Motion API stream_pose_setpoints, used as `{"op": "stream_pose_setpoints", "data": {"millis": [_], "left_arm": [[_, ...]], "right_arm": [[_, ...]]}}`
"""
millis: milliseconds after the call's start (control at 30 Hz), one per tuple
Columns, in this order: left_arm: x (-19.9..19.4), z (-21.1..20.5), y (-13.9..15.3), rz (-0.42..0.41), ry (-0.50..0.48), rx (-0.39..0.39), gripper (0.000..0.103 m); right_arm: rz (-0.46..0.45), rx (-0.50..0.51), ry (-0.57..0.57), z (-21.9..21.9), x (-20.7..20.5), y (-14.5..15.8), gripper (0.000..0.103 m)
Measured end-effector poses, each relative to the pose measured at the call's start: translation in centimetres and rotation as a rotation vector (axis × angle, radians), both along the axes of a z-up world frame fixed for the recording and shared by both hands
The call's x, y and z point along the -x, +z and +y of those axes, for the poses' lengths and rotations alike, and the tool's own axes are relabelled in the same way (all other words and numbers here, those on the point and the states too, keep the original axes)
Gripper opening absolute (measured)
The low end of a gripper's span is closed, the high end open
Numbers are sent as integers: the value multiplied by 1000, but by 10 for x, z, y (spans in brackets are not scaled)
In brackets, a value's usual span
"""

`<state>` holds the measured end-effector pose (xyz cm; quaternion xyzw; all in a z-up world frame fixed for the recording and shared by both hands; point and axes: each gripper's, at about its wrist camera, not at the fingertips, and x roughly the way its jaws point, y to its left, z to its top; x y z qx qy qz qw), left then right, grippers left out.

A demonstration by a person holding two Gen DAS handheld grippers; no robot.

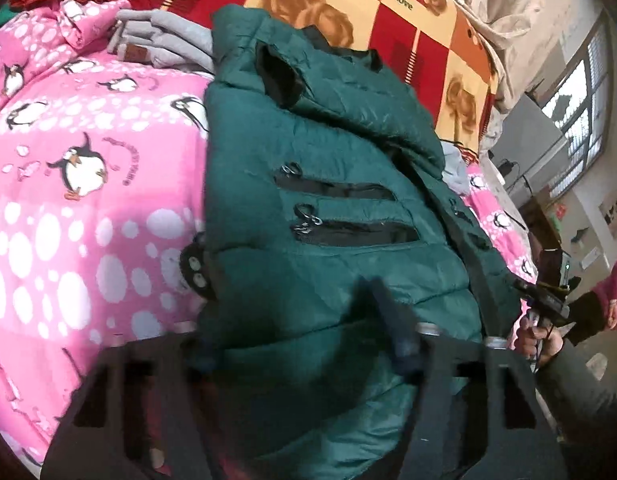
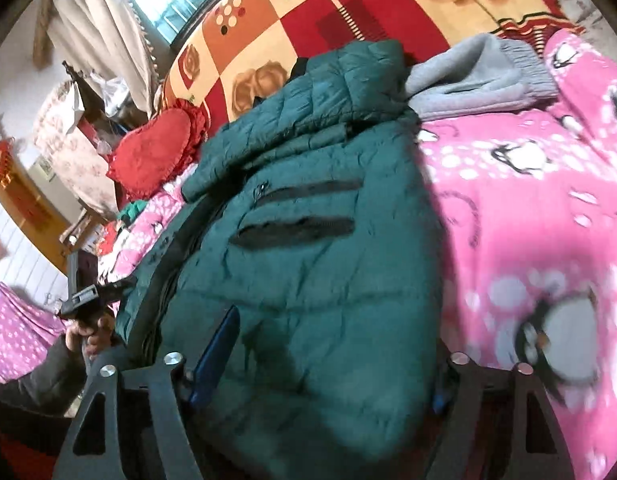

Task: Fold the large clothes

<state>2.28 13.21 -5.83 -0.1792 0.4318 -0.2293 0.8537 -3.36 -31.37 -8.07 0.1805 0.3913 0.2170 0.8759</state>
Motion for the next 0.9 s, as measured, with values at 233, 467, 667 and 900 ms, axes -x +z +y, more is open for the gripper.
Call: {"op": "stream_pose_setpoints", "data": {"millis": [233, 467, 667, 900], "left_arm": [[7, 2, -16, -4, 20, -14, 53], [9, 7, -18, 24, -15, 104, 66], [8, 5, -14, 33, -52, 94, 66], [9, 8, -16, 45, -83, 152, 64]], "right_arm": [[-12, 140, -37, 18, 8, -2, 71], [-103, 47, -16, 11, 22, 5, 49], [-69, -3, -50, 5, 18, -11, 50], [-41, 38, -44, 13, 16, -6, 54]]}}
